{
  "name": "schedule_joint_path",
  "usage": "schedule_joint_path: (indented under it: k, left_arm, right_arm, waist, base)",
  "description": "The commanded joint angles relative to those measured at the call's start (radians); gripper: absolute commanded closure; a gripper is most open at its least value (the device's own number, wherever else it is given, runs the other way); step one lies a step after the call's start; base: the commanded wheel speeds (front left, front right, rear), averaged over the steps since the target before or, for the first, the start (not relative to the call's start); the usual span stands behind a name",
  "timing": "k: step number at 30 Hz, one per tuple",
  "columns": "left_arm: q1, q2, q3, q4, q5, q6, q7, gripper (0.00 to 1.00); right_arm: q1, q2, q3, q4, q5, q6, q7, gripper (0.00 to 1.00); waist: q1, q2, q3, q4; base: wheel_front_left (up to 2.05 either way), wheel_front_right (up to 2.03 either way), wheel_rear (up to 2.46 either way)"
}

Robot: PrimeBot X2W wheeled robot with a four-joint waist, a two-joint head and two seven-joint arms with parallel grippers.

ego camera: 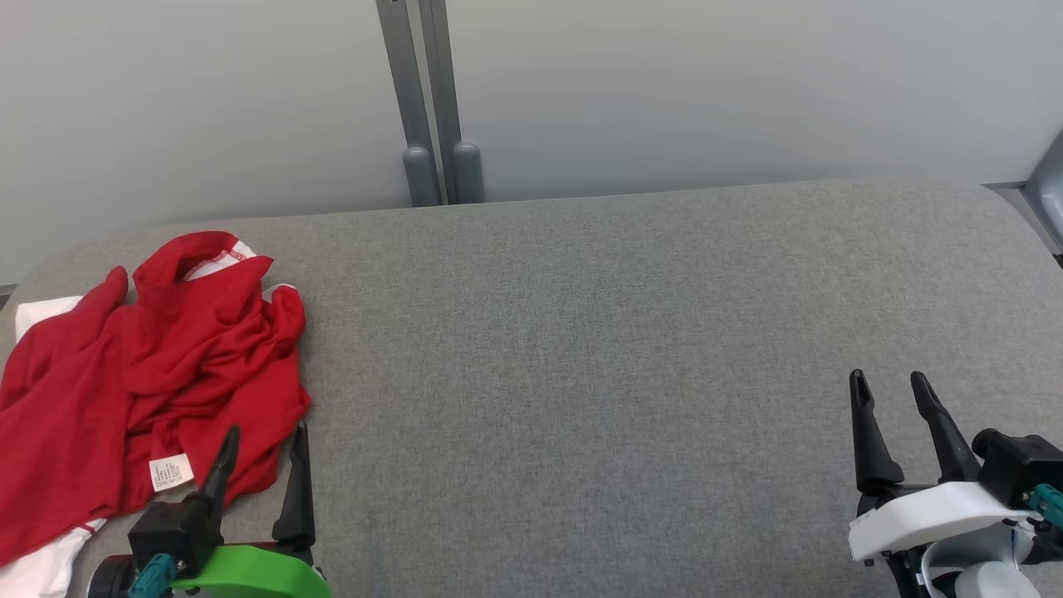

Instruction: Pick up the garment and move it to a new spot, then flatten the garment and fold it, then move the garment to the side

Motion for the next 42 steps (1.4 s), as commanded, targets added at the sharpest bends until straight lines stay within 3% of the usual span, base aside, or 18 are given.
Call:
schedule_joint_path:
  k: [1,17,30,42]
  left_arm:
    - [0.009,-0.003,0.003,0.004,0.020,-0.010,-0.009,0.00]
    - [0.015,-0.032,0.030,0.047,0.077,-0.058,-0.039,0.00]
    - [0.008,-0.038,0.029,0.080,0.134,-0.066,-0.063,0.00]
    - [0.004,-0.029,0.031,0.102,0.097,-0.067,-0.062,0.00]
  right_arm:
    - [0.006,-0.001,-0.005,-0.006,-0.019,0.001,-0.011,0.00]
    - [0.020,0.015,-0.042,0.012,-0.090,0.001,-0.041,0.00]
    - [0.038,0.021,-0.037,0.016,-0.169,0.001,-0.064,0.00]
    - [0.038,0.025,-0.032,0.025,-0.145,0.001,-0.062,0.00]
  waist:
    - [0.0000,-0.0001,-0.001,0.000]
    - [0.0000,-0.0001,-0.008,0.004]
    - [0.0000,-0.0001,-0.012,0.002]
    - [0.0000,-0.0001,-0.015,-0.006]
  base:
    - [0.00,0.00,0.00]
    - [0.00,0.00,0.00]
    - [0.00,0.00,0.00]
    - [0.00,0.00,0.00]
